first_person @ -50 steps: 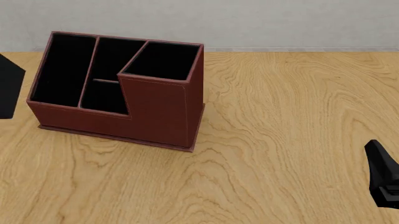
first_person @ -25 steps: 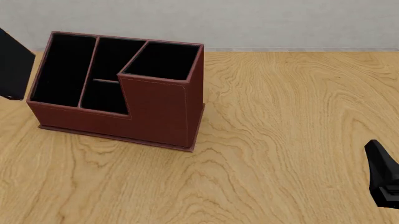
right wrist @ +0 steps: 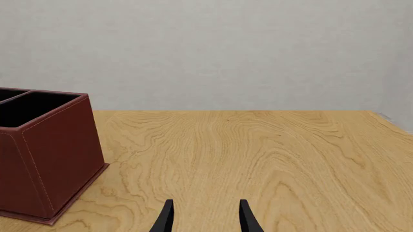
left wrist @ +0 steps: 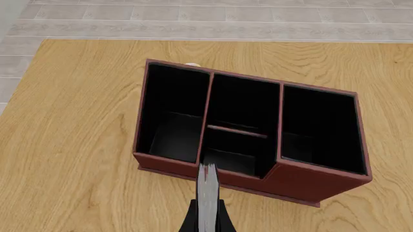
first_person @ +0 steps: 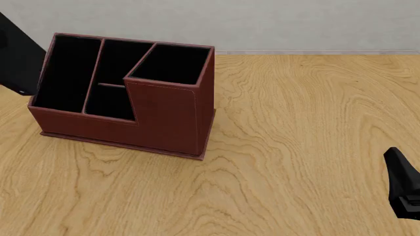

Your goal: Pick up the book and place it in the left compartment of the caddy.

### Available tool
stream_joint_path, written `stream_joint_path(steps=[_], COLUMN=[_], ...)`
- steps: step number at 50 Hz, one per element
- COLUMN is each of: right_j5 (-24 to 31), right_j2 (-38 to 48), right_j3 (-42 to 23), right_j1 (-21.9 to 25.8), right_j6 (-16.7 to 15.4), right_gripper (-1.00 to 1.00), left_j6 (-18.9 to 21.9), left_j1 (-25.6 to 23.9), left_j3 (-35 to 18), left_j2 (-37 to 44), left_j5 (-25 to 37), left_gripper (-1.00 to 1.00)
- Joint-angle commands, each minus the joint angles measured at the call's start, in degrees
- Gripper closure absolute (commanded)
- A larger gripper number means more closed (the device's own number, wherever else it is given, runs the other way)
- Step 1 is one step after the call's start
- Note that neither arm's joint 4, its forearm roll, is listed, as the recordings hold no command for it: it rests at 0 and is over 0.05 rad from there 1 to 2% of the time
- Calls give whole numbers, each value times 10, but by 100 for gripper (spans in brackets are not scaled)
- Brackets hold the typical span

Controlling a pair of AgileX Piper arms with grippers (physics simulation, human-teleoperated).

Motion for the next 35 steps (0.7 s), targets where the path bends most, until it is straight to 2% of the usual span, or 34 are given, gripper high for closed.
stream_joint_path(steps=[1,35], right_j5=[0,0], right_j2=[-1,-1], right_j3=[1,1], right_j1=[0,0], right_j6=[0,0], right_gripper=[-100,-100], left_j6=[8,16], left_j1=[9,40], left_j3=[0,-36], left_j2=[17,72], left_j5=[-24,-51], left_gripper=[100,100])
